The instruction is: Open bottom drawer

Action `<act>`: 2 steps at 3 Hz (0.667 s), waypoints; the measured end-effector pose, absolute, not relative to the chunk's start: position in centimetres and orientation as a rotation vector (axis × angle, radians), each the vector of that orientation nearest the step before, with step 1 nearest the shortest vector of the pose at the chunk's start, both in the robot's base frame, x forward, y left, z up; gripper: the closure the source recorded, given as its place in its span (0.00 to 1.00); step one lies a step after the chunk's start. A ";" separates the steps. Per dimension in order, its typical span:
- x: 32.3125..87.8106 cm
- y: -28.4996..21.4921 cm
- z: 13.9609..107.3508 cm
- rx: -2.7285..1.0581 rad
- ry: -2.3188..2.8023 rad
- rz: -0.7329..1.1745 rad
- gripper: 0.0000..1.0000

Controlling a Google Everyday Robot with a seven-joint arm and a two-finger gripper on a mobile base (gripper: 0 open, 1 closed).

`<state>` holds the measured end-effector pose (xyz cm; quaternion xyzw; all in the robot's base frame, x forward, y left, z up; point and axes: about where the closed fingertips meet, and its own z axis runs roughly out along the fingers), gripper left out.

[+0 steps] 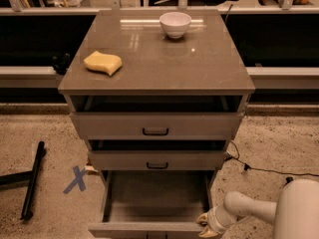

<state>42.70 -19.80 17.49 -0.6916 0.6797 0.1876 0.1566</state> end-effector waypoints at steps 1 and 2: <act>42.5 -19.7 17.4 -1.980 1.945 0.543 0.82; 42.4 -19.5 17.3 -1.981 1.945 0.547 0.58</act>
Offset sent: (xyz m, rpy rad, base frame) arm -0.0014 0.0012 -0.0011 0.0016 0.0027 0.0011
